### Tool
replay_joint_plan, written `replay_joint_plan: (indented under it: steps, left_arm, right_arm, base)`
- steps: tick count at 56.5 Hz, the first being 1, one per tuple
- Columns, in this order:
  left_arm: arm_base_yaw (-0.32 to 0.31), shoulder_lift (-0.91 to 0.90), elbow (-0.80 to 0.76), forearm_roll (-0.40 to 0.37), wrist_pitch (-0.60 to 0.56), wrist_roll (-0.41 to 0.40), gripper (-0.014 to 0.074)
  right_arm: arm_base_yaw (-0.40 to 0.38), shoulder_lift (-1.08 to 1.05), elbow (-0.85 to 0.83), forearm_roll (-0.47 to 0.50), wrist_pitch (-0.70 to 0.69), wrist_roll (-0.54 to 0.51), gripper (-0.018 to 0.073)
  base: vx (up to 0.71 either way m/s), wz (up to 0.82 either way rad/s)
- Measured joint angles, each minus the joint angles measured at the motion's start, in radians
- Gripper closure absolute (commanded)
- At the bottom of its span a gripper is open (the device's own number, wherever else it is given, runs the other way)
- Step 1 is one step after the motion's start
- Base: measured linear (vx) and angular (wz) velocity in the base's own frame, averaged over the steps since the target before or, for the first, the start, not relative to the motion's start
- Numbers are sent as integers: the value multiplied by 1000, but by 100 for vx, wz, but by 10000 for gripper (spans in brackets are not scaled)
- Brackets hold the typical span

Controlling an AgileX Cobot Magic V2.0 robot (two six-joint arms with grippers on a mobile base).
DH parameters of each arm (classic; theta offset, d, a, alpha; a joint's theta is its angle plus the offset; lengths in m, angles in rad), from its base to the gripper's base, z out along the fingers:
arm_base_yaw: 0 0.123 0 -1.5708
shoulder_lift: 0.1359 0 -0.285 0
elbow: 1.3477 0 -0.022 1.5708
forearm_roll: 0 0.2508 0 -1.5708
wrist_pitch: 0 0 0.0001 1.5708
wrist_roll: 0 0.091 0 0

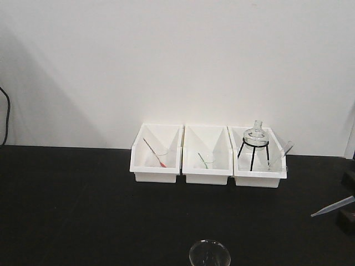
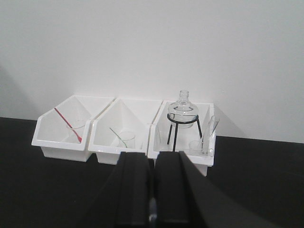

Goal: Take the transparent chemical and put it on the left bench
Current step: 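Lower the held beaker onto the bench in front of the white bins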

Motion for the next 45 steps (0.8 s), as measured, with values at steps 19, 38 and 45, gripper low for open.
replay_joint_plan:
  steps: [19,38,45]
  left_arm:
    - [0,0,0,0,0,0,600]
    - [0,0,0,0,0,0,600]
    - [0,0,0,0,0,0,600]
  right_arm:
    - [0,0,0,0,-1,0,559]
    - [0,55,0,-36,-128,143,559]
    - [0,196,-12,-186,-324,261,559]
  base:
    - [0,0]
    - [0,0]
    - [0,0]
